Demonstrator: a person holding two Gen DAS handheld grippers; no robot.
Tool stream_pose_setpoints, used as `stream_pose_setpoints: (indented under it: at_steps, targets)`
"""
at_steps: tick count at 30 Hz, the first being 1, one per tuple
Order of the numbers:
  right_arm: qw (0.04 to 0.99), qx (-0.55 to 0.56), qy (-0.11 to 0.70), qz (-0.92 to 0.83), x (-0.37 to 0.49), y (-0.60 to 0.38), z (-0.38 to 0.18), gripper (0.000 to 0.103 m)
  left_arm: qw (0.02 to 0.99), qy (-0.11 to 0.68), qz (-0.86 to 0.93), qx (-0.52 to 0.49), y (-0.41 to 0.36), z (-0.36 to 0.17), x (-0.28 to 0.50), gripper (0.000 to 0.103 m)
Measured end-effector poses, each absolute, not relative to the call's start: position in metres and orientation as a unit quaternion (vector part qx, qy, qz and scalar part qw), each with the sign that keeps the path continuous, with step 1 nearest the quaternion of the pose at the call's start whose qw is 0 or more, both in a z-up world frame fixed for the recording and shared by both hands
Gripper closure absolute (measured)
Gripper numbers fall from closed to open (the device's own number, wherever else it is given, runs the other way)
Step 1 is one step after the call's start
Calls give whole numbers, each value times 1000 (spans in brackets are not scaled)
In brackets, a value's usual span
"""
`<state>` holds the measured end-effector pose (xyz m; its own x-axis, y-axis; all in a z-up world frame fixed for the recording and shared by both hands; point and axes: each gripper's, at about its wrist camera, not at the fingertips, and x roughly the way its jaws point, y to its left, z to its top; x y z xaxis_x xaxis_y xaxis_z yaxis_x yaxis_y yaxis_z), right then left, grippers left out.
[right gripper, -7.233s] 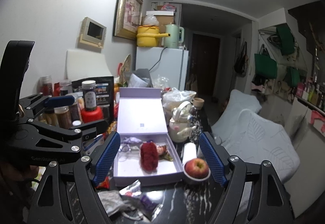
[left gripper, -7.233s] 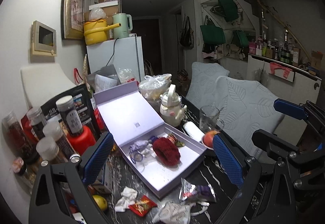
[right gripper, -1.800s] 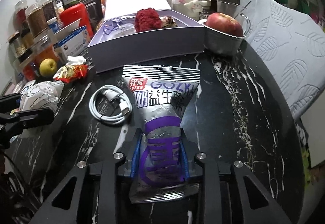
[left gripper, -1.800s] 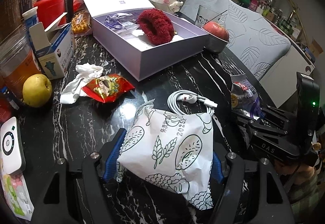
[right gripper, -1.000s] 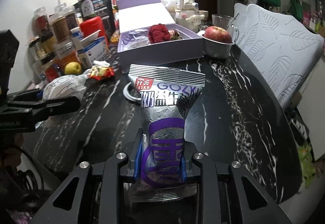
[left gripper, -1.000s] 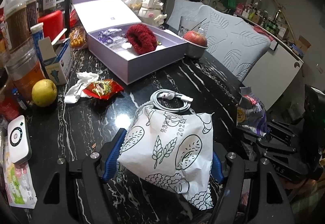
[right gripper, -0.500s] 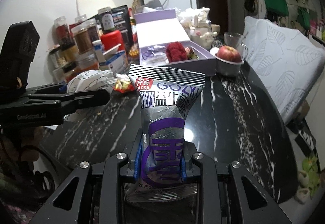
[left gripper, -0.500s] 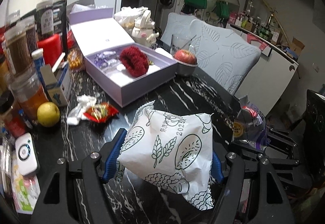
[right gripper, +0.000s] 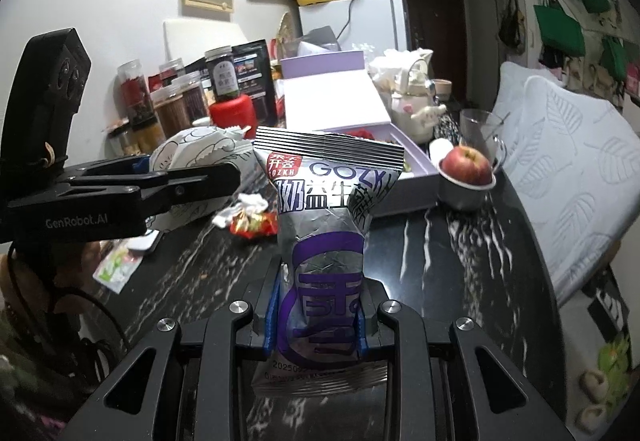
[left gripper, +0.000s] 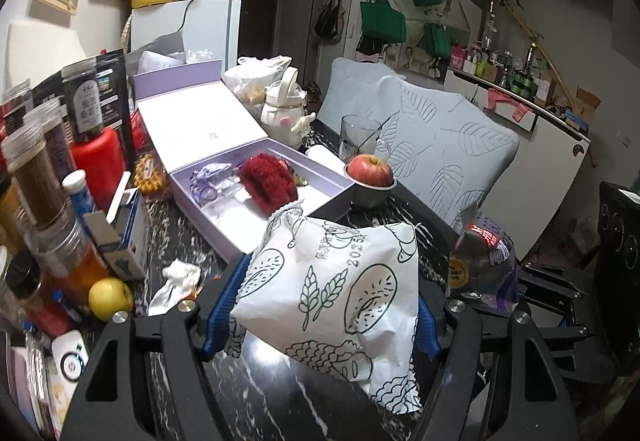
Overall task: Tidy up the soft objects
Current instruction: 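Carry both held bags toward the lavender gift box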
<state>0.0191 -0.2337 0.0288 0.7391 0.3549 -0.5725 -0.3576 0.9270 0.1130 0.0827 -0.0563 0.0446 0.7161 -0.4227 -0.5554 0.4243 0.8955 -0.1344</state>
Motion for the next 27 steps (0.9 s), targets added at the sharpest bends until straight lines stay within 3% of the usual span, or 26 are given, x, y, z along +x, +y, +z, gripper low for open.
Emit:
stream_pose_setpoints:
  at_steps: [27]
  targets:
    - [949, -25, 223, 221, 155, -223, 100, 75, 957, 215, -196, -5, -54, 111, 212, 31]
